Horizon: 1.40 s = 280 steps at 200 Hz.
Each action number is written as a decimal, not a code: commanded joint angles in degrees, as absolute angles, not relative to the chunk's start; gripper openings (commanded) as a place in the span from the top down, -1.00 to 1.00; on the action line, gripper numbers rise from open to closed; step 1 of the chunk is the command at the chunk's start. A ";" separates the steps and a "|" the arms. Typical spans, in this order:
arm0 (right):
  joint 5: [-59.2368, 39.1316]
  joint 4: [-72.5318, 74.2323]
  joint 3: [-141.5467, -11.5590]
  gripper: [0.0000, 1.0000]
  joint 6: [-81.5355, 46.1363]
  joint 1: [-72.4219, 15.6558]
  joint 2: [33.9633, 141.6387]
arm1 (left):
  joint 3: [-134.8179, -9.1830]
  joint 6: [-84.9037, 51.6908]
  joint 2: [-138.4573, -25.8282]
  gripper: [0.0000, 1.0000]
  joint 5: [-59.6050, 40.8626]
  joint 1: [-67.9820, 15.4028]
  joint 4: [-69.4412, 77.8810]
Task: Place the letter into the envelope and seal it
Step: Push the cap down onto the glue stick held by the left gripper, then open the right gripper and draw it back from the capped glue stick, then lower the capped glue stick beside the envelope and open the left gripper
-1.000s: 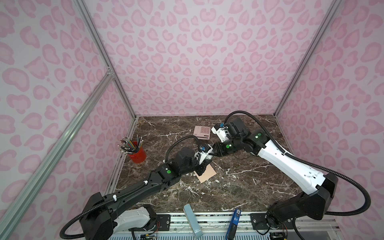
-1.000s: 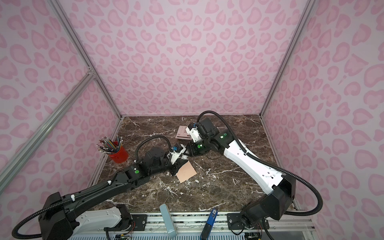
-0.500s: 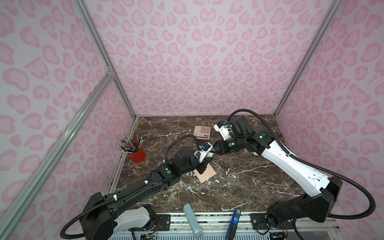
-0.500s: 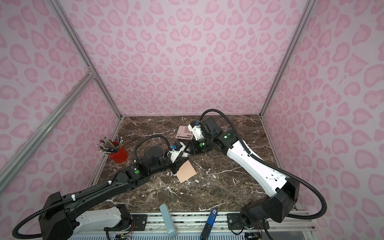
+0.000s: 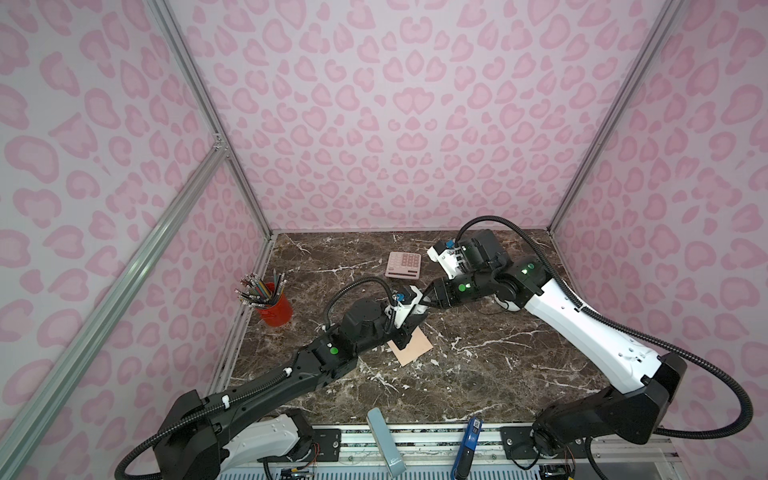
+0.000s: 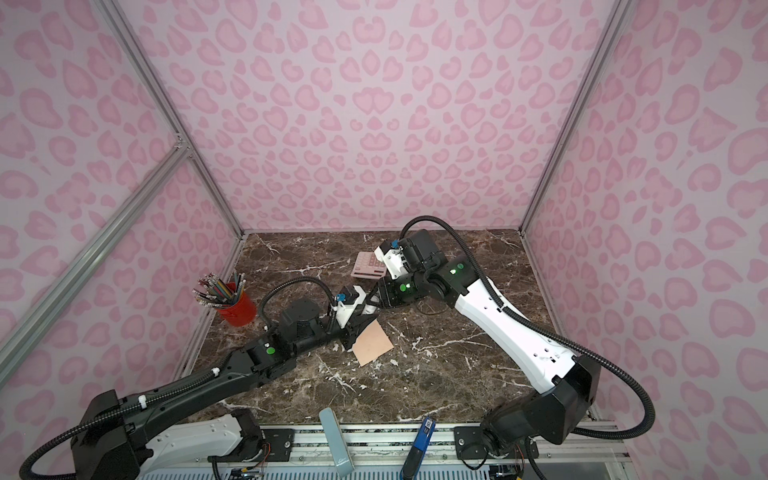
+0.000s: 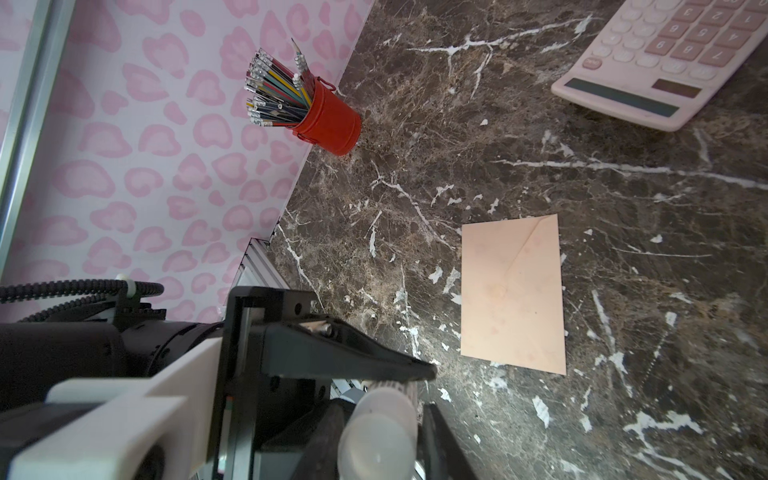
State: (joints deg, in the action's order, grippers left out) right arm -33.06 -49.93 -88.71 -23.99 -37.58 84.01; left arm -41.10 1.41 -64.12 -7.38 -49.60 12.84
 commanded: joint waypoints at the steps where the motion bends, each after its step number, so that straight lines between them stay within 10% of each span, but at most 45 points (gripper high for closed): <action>1: -29.35 -52.24 -89.92 0.27 -23.20 -36.52 84.35 | -40.55 1.38 -63.20 0.91 -8.72 -49.75 20.88; 101: -29.36 -52.03 -93.80 0.13 -22.66 -30.43 81.53 | -38.98 -2.25 -59.53 0.92 -0.85 -49.50 12.78; 280: -15.39 -21.70 -54.93 0.15 -24.20 -34.12 66.07 | -40.62 -26.13 -68.84 0.91 11.51 -37.65 -20.99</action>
